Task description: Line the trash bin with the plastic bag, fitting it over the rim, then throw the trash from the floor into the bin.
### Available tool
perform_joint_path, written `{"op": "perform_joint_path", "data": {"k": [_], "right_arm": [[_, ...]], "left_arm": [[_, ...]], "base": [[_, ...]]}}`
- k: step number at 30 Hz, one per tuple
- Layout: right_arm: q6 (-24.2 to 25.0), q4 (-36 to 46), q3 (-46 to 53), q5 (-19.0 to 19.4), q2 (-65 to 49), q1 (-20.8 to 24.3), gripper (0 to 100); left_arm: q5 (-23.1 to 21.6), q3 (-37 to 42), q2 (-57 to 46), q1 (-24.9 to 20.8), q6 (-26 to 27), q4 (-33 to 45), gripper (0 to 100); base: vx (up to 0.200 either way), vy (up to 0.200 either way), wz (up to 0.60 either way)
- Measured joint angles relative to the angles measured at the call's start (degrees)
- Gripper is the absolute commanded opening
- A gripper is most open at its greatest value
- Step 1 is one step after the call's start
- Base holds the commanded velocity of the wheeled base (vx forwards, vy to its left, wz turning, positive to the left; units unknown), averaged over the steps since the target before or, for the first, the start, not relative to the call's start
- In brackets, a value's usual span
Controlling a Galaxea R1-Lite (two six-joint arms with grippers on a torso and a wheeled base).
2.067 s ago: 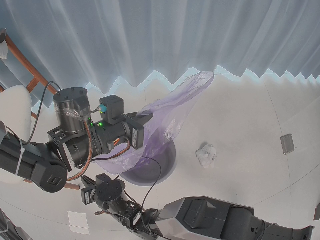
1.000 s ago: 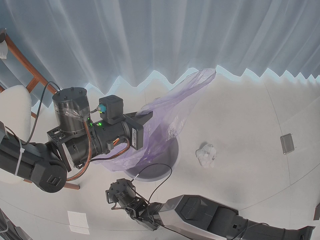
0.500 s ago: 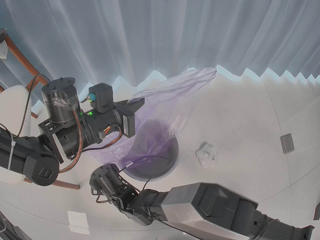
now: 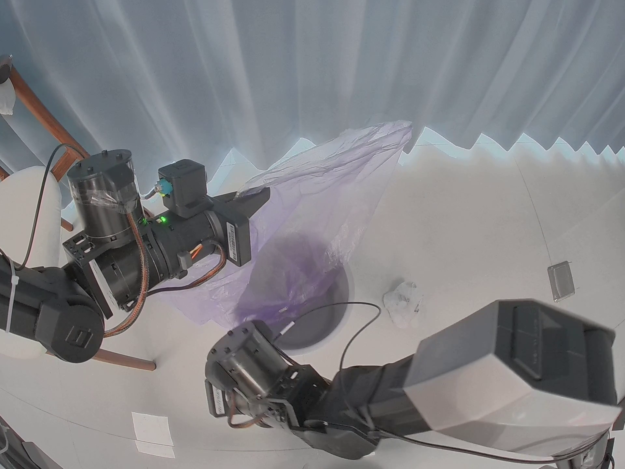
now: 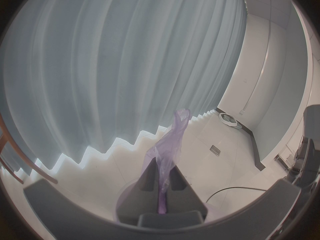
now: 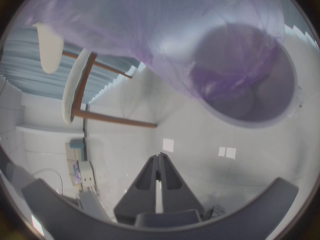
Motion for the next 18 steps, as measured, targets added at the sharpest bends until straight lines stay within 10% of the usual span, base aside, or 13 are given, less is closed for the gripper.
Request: {"op": "perform_joint_path", "data": {"k": [18], "right_arm": [[-6.1,-4.1,44.9,3.1,-27.9,-11.9,0]], "left_arm": [[-2.6,-0.2,0.2,0.2,-0.2,0.0,0]], "base": [[0.044,0.0,0.0]]}}
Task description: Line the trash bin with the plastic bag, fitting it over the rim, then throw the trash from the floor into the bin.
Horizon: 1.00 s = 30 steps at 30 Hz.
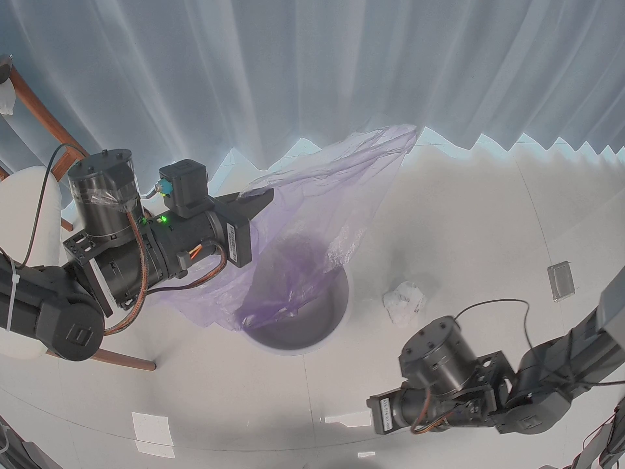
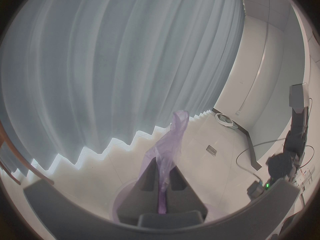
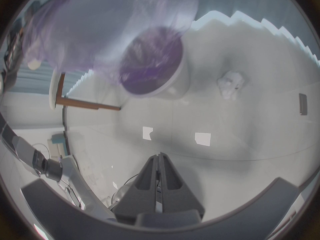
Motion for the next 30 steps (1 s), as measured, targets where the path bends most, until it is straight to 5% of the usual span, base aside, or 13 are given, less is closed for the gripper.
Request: {"op": "perform_joint_path", "data": {"k": [11,16,21,30], "right_arm": [[-1.6,-0.4,5.1,0.1,-8.2,-7.0,0],[-7.3,-1.8,5.2,0.1,-8.4,-13.3,0],[-12.5,-13.7,5.4,0.2,-5.0,-20.0,0],[-17.5,-35.1,5.6,0.1,7.2,-24.9,0]], "left_arm": [[-0.5,-0.5,1.7,-0.3,-0.2,-1.6,0],[-0.2,0.0,1.7,-0.8,-0.2,-1.5,0],[2.1,1.2,1.5,-2.4,-0.5,-1.2,0],[3.9,3.8,0.2,-4.7,-1.7,-1.1,0]], "base": [[0.2,0.0,0.0],[0.12,0.0,0.0],[0.0,0.0,0.0],[0.0,0.0,0.0]]}}
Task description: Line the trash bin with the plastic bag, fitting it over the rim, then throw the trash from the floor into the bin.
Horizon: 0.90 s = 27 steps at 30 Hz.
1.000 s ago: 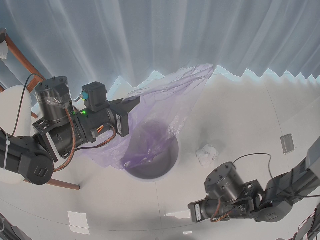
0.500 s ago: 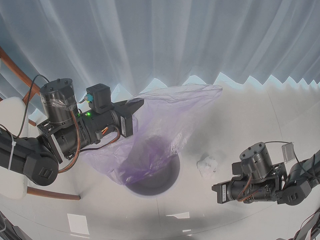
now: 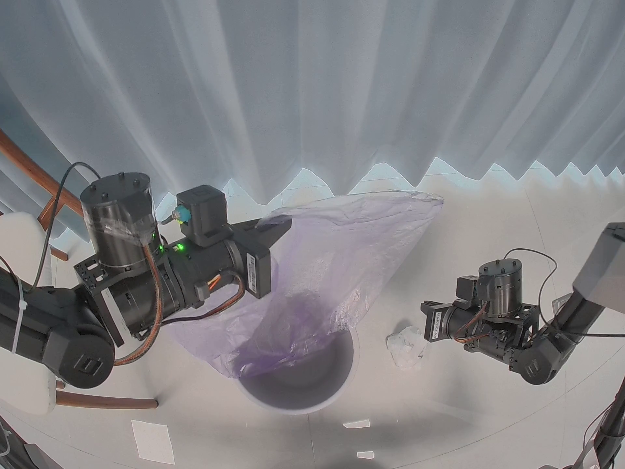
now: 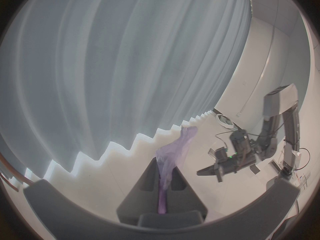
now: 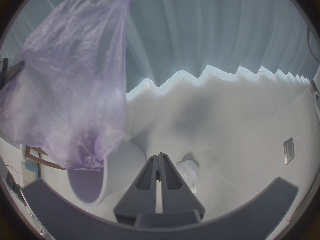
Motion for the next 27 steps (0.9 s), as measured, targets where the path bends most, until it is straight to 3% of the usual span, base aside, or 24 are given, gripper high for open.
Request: {"op": "perform_joint_path", "data": {"k": [10,17,22,27], "right_arm": [[-1.5,-16.9,-7.5,0.0,12.9,-1.2,0],[-1.3,-19.8,-15.0,0.2,17.0,-0.7,0],[-0.8,-25.1,-20.6,1.0,18.9,1.6,0],[-0.7,-27.1,-22.6,2.3,19.9,7.3,0]], "left_arm": [[0.0,3.8,-2.4,-0.7,-0.2,-0.2,0],[-0.1,4.3,-2.9,-0.7,0.0,-0.3,0],[-0.1,4.4,-3.0,-0.7,0.1,-0.4,0],[-0.1,4.4,-3.0,-0.9,0.1,-0.4,0]], "base": [[0.0,0.0,0.0],[0.0,0.0,0.0],[0.0,0.0,0.0],[0.0,0.0,0.0]]}}
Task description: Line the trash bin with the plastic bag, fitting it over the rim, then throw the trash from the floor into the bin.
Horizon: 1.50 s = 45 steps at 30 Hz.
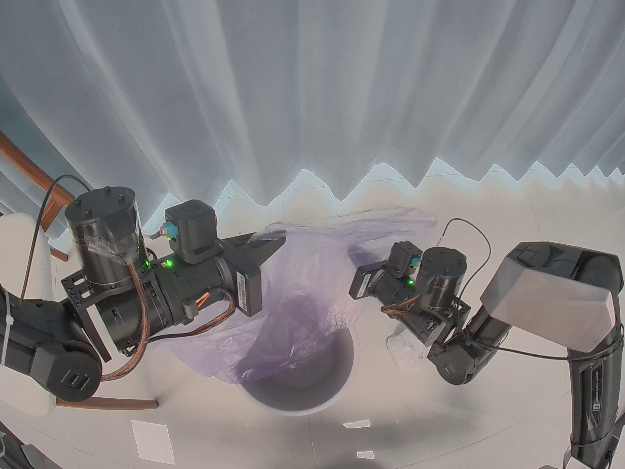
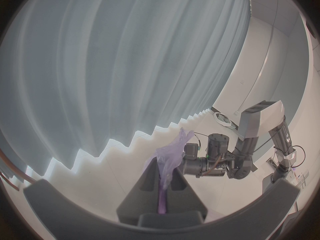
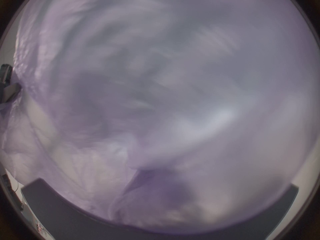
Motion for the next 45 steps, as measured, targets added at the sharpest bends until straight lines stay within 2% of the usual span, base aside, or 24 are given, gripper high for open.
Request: {"op": "perform_joint_path", "data": {"k": [8,21,27,31,37,42,45], "right_arm": [[0.0,-1.7,4.7,0.4,-1.0,9.4,0],[0.0,-4.1,15.1,0.6,0.5,16.6,0],[-0.3,-3.9,15.6,-0.2,3.2,16.9,0],[0.0,-3.7,15.3,-2.6,4.5,14.9,0],[0.1,-3.4,16.3,-3.4,3.5,12.0,0],[0.7,-3.1,22.4,-3.5,-0.7,11.4,0],[2.0,-3.1,26.8,-3.6,-3.4,13.3,0]], "left_arm": [[0.1,-0.2,0.1,-0.1,-0.1,0.0,0],[0.1,-0.2,0.2,-0.1,-0.3,0.0,0],[0.0,0.3,0.5,-0.1,-0.1,0.2,0],[0.0,0.3,1.4,-0.3,-0.1,0.1,0],[0.3,-1.1,3.2,-1.7,-0.3,-0.1,0],[0.3,-2.4,4.6,-2.5,-0.4,-0.4,0],[0.3,-3.1,5.3,-2.7,-0.5,-0.7,0]], "base": [[0.0,0.0,0.0],[0.0,0.0,0.0],[0.0,0.0,0.0],[0.0,0.0,0.0],[0.0,0.0,0.0],[0.0,0.0,0.0],[0.0,0.0,0.0]]}}
